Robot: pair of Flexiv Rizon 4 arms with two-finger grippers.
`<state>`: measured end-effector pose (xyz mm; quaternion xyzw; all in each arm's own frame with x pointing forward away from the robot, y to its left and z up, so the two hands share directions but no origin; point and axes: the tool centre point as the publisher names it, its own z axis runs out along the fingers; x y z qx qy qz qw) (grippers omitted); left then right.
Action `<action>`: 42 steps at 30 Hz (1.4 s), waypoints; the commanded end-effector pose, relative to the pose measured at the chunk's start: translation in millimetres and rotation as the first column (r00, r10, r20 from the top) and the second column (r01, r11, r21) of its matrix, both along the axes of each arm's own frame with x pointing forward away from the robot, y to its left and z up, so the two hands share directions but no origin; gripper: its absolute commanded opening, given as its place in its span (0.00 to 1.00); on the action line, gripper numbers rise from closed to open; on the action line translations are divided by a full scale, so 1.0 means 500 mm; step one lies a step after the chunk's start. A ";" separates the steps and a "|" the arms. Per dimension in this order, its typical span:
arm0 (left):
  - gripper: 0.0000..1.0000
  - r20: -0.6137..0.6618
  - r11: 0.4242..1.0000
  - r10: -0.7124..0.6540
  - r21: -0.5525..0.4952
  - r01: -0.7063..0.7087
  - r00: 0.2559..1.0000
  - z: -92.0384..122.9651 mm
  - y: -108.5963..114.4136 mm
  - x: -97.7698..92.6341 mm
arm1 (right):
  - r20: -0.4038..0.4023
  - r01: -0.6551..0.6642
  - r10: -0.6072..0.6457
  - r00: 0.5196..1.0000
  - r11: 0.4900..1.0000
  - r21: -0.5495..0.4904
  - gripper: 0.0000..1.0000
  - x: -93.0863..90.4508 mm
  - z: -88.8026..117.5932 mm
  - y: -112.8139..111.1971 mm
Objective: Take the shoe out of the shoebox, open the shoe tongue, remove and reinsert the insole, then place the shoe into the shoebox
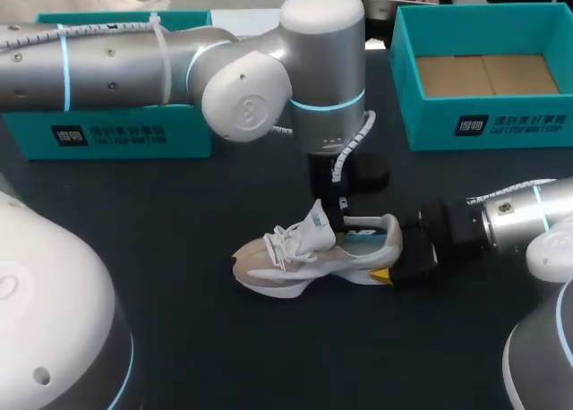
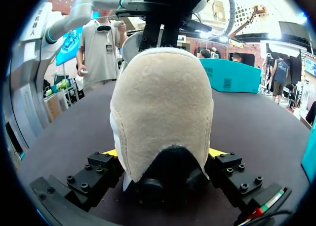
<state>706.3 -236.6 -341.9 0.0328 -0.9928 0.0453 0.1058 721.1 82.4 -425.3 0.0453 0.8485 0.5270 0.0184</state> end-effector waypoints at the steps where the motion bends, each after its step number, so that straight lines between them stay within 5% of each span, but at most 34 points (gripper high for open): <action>1: 0.00 -0.003 1.000 -0.002 -0.023 0.002 1.000 0.050 0.035 -0.001 | -0.001 0.001 -0.001 1.000 1.000 -0.003 0.00 0.004 -0.008 0.005; 13: 0.00 -0.037 0.992 -0.045 -0.116 0.040 0.998 0.131 -0.020 -0.032 | -0.001 0.001 -0.001 1.000 1.000 -0.003 0.00 0.004 -0.008 0.005; 23: 0.00 0.005 0.987 -0.070 -0.142 0.070 0.998 0.124 -0.071 -0.070 | -0.001 0.001 -0.001 1.000 1.000 -0.003 0.00 0.004 -0.008 0.005; 25: 0.18 0.008 0.988 -0.069 -0.138 0.069 0.998 0.117 -0.069 -0.072 | -0.001 0.001 -0.001 1.000 1.000 -0.003 0.00 0.004 -0.008 0.005; 26: 0.48 0.020 0.988 -0.063 -0.143 0.065 0.998 0.114 -0.064 -0.076 | -0.001 0.001 -0.001 1.000 1.000 -0.003 0.00 0.004 -0.008 0.005; 39: 0.53 0.246 0.949 0.046 -0.314 0.035 0.968 0.107 -0.051 -0.089 | -0.001 0.001 -0.001 1.000 1.000 -0.003 0.00 0.004 -0.008 0.005; 42: 0.47 0.292 0.936 0.039 -0.345 0.067 0.956 0.101 -0.057 -0.090 | -0.001 0.001 -0.001 1.000 1.000 -0.003 0.00 0.004 -0.008 0.005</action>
